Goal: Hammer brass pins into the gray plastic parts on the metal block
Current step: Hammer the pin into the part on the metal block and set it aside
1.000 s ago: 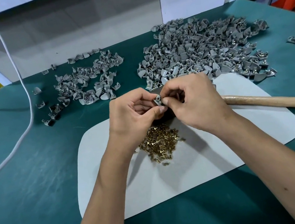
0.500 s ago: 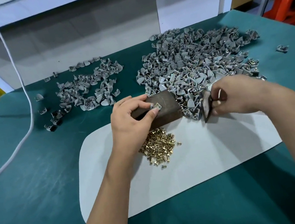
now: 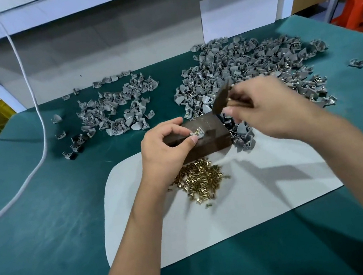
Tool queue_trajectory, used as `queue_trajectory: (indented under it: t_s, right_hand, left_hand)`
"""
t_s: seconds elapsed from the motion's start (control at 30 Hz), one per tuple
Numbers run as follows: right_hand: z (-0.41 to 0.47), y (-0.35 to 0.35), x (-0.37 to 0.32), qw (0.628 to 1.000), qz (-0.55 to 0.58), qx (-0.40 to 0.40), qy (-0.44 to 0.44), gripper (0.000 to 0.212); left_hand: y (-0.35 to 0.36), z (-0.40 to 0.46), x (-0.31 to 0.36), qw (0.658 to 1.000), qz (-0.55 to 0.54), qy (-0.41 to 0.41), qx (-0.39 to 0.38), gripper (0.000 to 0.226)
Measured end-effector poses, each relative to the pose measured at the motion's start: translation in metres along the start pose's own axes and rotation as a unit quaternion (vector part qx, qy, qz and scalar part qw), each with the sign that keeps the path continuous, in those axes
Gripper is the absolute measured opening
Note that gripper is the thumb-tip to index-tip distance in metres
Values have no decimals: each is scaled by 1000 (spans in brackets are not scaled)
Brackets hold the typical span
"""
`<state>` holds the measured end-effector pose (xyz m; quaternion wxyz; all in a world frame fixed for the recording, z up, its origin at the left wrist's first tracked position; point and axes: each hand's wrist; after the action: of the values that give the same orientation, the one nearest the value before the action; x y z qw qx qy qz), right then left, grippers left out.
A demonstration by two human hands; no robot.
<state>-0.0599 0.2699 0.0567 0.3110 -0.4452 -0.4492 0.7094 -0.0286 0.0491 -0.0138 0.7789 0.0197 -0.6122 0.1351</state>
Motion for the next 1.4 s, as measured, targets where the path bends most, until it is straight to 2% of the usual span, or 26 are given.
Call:
queue_trajectory:
  t_s: [0.07, 0.13, 0.27, 0.43, 0.6, 0.7, 0.77, 0.8, 0.9, 0.93, 1.03, 1.1, 1.4]
  right_hand:
    - [1, 5, -11, 999, -34, -23, -19, 30]
    - [4, 5, -17, 999, -36, -14, -21, 35]
    - [5, 11, -23, 996, -9, 92, -10, 31]
    - [10, 25, -38, 994, -106, -2, -36, 28]
    - [9, 12, -41, 989, -76, 110, -57, 21]
    - [5, 21, -47, 990, -131, 4, -46, 20]
    - [10, 15, -47, 987, -152, -18, -51, 24]
    - [12, 11, -46, 988, -146, -3, -59, 26]
    - [11, 8, -38, 990, -57, 120, -49, 25]
    - [9, 11, -38, 990, -51, 125, -42, 24]
    - [5, 23, -41, 993, -113, 9, -39, 24]
    - [9, 16, -38, 993, -111, -16, -42, 28]
    - [10, 1, -29, 993, -9, 117, -5, 29]
  left_hand:
    - [0, 0, 1, 1000, 4, 2, -3, 11]
    - [0, 0, 2, 1000, 9, 7, -2, 12]
    - [1, 2, 1, 1000, 5, -1, 3, 15]
    - [1, 2, 2, 1000, -3, -2, 2, 14]
    - [2, 2, 2, 999, -22, -23, 11, 15]
    - [2, 1, 3, 999, -36, -19, 5, 19]
    - [2, 1, 3, 999, -36, -21, 4, 18]
    - [1, 1, 3, 999, -37, -27, 5, 17]
    - [1, 0, 3, 999, -32, -34, 14, 18]
    - [1, 0, 4, 999, -30, -33, 13, 18]
    - [1, 0, 5, 999, -30, -27, 8, 18]
    - [0, -1, 5, 999, -25, -26, 4, 14]
    - [0, 0, 6, 1000, -11, -29, 5, 12]
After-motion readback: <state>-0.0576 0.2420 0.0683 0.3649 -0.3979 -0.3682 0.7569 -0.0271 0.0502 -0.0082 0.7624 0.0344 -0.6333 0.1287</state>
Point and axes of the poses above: each hand's wrist, its own z-axis towards the middle knuckle, its own y-axis out of the palm, x = y × z, and after that the axes turned 13 degrees about -z, right-handed
